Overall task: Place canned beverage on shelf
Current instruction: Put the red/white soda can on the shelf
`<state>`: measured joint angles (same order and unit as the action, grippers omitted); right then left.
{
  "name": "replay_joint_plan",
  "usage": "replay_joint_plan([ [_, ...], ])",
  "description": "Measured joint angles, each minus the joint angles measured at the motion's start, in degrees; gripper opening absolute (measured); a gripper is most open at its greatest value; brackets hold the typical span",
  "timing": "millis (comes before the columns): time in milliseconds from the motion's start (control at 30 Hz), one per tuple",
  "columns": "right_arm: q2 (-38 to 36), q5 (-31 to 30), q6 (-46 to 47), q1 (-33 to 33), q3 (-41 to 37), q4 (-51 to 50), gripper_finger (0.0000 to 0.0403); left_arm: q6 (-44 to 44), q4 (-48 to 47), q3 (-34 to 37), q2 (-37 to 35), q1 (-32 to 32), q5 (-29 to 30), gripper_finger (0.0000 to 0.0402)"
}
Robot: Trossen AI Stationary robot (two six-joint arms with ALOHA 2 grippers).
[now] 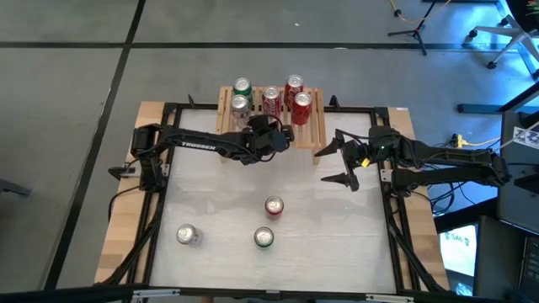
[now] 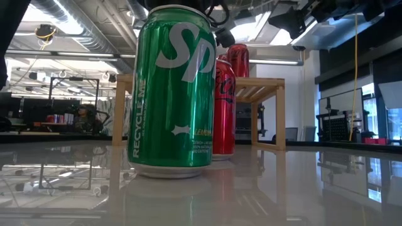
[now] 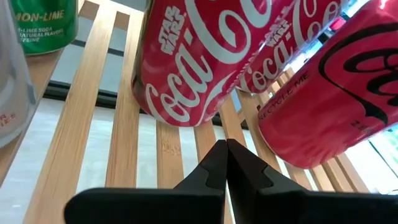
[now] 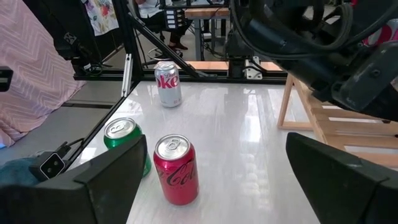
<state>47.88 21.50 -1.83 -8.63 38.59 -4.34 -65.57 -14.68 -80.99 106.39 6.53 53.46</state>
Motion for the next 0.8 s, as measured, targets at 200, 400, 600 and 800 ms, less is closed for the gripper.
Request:
replay_joint_plan([
  [200, 0.0, 0.0, 0.0, 0.0, 0.0, -0.03, 0.0379, 0.57, 1.86, 0.0, 0.11, 0.92, -0.69, 0.0],
  [400, 0.0, 0.0, 0.0, 0.01, 0.0, -0.04, 0.0379, 0.64, 2.02, 0.0, 0.11, 1.85, -0.65, 0.0],
  [600, 0.0, 0.0, 0.0, -0.01, 0.0, -0.02, 0.0379, 0.75, 1.95, 0.0, 0.11, 2.91, -0.55, 0.0],
  [800, 0.0, 0.0, -0.01, 0.01, 0.0, -0.03, 0.0379, 0.73, 1.96, 0.0, 0.11, 3.82, -0.57, 0.0],
])
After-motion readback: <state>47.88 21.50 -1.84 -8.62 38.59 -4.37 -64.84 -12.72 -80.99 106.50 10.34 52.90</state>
